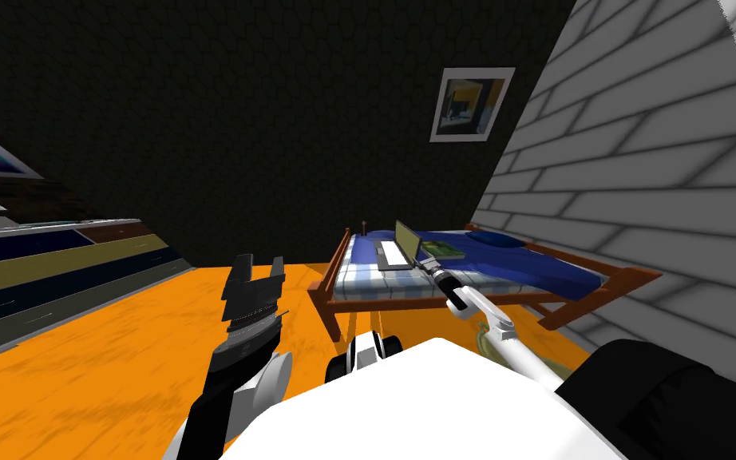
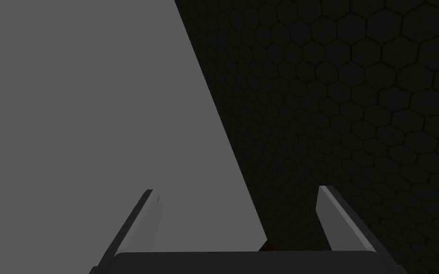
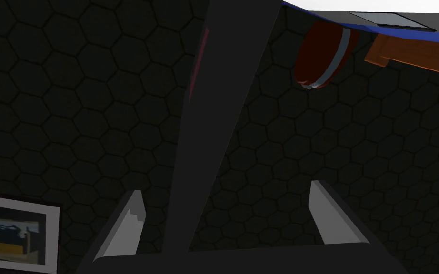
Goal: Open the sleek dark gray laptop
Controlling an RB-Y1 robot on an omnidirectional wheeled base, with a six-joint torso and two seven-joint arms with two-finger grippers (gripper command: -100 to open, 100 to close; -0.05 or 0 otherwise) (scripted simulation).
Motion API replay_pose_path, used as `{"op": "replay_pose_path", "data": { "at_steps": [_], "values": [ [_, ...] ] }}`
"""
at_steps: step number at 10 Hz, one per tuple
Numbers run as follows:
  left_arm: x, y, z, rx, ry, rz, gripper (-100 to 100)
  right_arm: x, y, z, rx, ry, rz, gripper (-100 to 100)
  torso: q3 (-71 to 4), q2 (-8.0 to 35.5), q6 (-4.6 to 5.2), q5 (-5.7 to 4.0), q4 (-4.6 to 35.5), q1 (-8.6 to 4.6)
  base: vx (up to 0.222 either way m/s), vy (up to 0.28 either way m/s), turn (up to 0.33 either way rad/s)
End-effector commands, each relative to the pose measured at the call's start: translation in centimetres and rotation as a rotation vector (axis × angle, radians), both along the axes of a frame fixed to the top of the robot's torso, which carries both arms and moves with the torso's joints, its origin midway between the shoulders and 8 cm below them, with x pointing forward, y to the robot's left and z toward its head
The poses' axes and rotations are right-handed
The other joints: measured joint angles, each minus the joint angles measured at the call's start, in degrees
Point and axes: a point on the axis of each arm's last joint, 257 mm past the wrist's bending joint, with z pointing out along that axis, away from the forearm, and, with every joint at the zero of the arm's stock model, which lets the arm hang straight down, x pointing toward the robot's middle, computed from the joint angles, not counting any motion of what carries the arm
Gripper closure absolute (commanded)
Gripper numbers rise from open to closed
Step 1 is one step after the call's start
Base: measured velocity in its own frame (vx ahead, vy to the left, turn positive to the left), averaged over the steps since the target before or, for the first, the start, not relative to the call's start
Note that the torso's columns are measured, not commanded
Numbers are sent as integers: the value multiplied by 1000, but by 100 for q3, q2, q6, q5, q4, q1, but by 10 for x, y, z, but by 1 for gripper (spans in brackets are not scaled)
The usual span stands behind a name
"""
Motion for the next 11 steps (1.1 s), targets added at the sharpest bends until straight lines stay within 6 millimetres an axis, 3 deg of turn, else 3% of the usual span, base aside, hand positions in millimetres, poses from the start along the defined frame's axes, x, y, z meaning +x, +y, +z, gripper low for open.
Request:
{"op": "replay_pose_path", "data": {
  "at_steps": [1,3,4,8,9,10,11],
  "values": [
    [0,0,0,0,0,0,0,1,-32,-2,-140,46,-56,-100,-3,-6,-1,2,-1,4,56,68,43],
    [0,0,0,0,0,0,0,1,-52,-2,-225,73,-91,-100,-6,-10,-1,0,-3,-1,57,59,39],
    [0,0,0,0,0,0,0,-1,-43,-2,-199,64,-77,-100,-4,-5,-1,-1,-2,-4,20,22,8],
    [0,0,0,0,0,0,0,2,-74,4,-204,75,-167,-100,5,7,3,-3,3,-13,-43,-34,205],
    [0,0,0,0,0,0,0,1,-69,3,-205,74,-153,-100,-1,-2,0,-1,0,-3,-24,-20,40],
    [0,0,0,0,0,0,0,2,-64,2,-204,73,-138,100,-9,-15,3,2,-4,7,16,10,-190],
    [0,0,0,0,0,0,0,1,-58,1,-205,71,-119,100,-15,-24,4,4,-7,13,45,34,-206]
  ]
}}
